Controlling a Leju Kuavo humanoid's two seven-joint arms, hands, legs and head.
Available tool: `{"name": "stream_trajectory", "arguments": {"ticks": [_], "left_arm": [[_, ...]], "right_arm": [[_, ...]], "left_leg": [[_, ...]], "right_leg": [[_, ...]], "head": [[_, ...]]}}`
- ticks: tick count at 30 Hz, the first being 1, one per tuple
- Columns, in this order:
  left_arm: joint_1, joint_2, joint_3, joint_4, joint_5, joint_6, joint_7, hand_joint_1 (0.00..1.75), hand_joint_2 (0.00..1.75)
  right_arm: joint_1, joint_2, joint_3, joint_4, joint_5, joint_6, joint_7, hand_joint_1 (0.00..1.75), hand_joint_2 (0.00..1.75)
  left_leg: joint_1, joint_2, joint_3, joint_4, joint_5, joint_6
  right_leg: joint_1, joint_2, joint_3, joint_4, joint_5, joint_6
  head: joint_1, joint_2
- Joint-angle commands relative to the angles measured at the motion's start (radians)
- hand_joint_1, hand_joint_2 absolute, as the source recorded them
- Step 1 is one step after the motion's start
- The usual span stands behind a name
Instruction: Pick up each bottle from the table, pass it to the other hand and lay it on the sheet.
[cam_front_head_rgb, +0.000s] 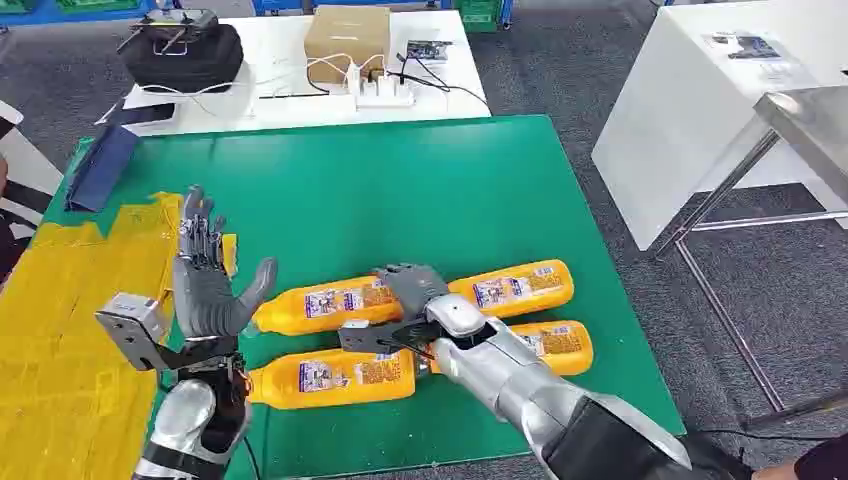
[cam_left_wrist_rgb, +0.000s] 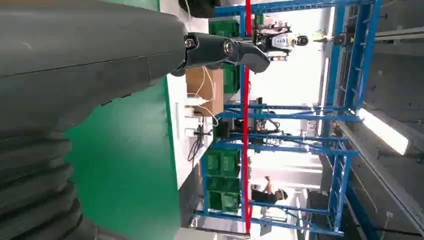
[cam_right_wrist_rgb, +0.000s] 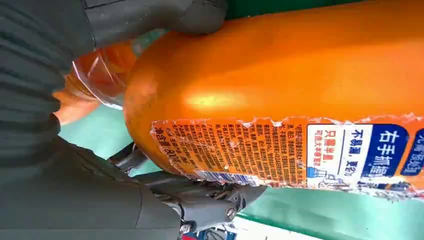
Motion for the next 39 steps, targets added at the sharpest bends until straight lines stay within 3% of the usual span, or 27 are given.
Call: {"name": "stream_trajectory", "arguments": {"ticks": [1,5,8,14,15,20,22,24,30,36,37,39], "left_arm": [[0.013,0.008,0.014,0.018,0.000,-0.003,0.003,0.00,1.75],[0.050,0.006,0.016,-0.014,-0.033,0.008,0.010,0.00,1.75],[0.086,-0.003,0.030,-0.038,-0.061,0.010,0.015,0.00,1.75],[0.120,-0.011,0.048,-0.065,-0.097,0.013,0.016,0.00,1.75],[0.127,-0.012,0.050,-0.068,-0.105,0.013,0.021,0.00,1.75],[0.131,-0.014,0.052,-0.070,-0.108,0.012,0.022,0.00,1.75],[0.130,-0.005,0.039,-0.070,-0.111,-0.008,0.032,0.00,1.75],[0.126,0.013,0.019,-0.075,-0.096,-0.046,0.043,0.00,1.75],[0.077,0.046,-0.042,-0.077,-0.020,-0.190,0.072,0.00,1.75],[0.069,0.051,-0.054,-0.075,-0.001,-0.222,0.082,0.00,1.75],[-0.005,0.062,-0.076,-0.039,0.258,-0.484,0.177,0.00,1.75],[-0.015,0.059,-0.068,-0.037,0.287,-0.506,0.183,0.00,1.75]], "right_arm": [[0.000,-0.030,-0.010,0.004,0.020,-0.286,0.008,1.75,1.75],[0.066,-0.050,-0.137,-0.110,-0.029,-0.563,-0.007,1.75,1.75],[0.201,-0.025,-0.434,-0.360,-0.001,-0.563,-0.117,1.75,1.75],[0.301,0.000,-0.556,-0.533,-0.178,-0.563,-0.215,1.75,1.75],[0.348,0.014,-0.581,-0.622,-0.308,-0.537,-0.273,1.75,1.75],[0.372,0.004,-0.566,-0.659,-0.316,-0.529,-0.271,1.75,1.75],[0.418,0.017,-0.568,-0.741,-0.507,-0.427,-0.351,1.75,1.75],[0.464,-0.005,-0.518,-0.815,-0.606,-0.307,-0.372,1.73,1.75],[0.496,-0.041,-0.369,-0.833,-0.636,-0.167,-0.410,1.73,1.75],[0.493,-0.044,-0.352,-0.825,-0.632,-0.159,-0.414,1.73,1.75],[0.417,-0.051,-0.162,-0.643,-0.380,-0.301,-0.402,1.75,1.75],[0.395,-0.044,-0.140,-0.584,-0.317,-0.366,-0.391,1.75,1.75]], "left_leg": [[0.000,0.000,0.002,0.000,-0.001,0.000],[0.000,0.001,0.003,0.000,-0.002,0.000],[0.001,0.002,0.004,0.001,-0.003,0.000],[0.001,0.001,0.001,0.001,-0.003,-0.001],[0.001,0.000,0.003,0.002,-0.005,-0.001],[0.001,0.001,0.002,0.002,-0.004,-0.001],[0.000,0.002,0.002,0.002,-0.005,-0.001],[0.001,0.000,0.001,0.001,-0.004,-0.001],[0.001,0.002,0.005,0.003,-0.006,-0.002],[0.001,0.002,0.006,0.004,-0.008,-0.002],[0.001,0.000,0.001,0.001,-0.003,-0.001],[0.002,0.004,0.005,0.002,-0.005,-0.002]], "right_leg": [[0.000,-0.001,0.003,-0.001,-0.001,-0.002],[0.001,0.000,0.004,-0.001,-0.001,-0.002],[0.002,0.000,0.005,-0.001,-0.003,-0.003],[0.001,-0.001,0.003,0.000,-0.002,-0.002],[0.002,-0.002,0.005,0.001,-0.004,-0.003],[0.001,0.000,0.004,0.000,-0.003,-0.003],[0.001,0.001,0.003,0.001,-0.003,-0.003],[0.001,-0.002,0.003,0.000,-0.004,-0.003],[0.002,0.000,0.006,0.001,-0.005,-0.004],[0.003,0.000,0.008,0.001,-0.006,-0.005],[0.001,-0.001,0.001,0.000,-0.002,-0.003],[0.003,0.001,0.005,0.000,-0.003,-0.005]], "head": [[0.000,0.000],[0.000,0.000],[0.000,0.000],[0.000,0.000],[0.000,0.000],[0.000,0.000],[0.000,0.000],[0.000,0.000],[0.000,0.000],[0.000,0.000],[0.000,0.000],[0.000,0.000]]}}
